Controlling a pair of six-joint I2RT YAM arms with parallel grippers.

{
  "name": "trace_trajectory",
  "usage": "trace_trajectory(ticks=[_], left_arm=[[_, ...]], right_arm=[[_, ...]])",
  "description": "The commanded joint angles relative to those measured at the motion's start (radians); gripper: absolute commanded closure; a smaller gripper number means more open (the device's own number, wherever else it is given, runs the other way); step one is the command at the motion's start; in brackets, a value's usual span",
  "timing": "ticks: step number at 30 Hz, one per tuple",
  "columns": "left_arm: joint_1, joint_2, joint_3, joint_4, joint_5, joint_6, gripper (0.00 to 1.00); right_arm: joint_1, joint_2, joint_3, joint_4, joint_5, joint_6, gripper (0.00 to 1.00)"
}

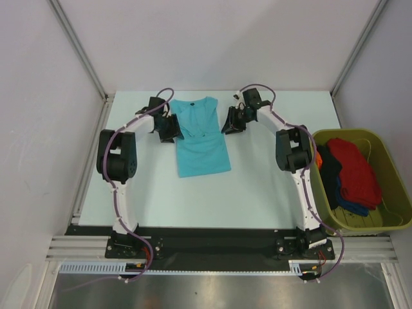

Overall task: Fold and stack the t-shirts
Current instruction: Fold the tshirt

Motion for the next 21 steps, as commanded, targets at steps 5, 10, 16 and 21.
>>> trace_trajectory(ticks=[5, 10, 16, 21], left_arm=[[0.02, -0.337, -0.129, -0.063, -0.2, 0.011, 0.22], [0.017, -0.621, -0.414, 0.058, -0.125, -0.17, 0.24], [0.008, -0.998, -1.019, 0.415, -0.05, -0.731, 0.31], [-0.066, -1.045, -1.181, 0.561, -0.114, -0.971, 0.28]], right_arm=[[-0.056, -0.213, -0.125, -0.075, 0.154, 0.056, 0.51], [-0.059, -0.494, -0.564, 0.066, 0.149, 0.211, 0.46], [0.027, -0.812, -1.048, 0.518, 0.261, 0.523, 0.42], [0.159, -0.902, -1.211, 0.659, 0.387, 0.722, 0.35]])
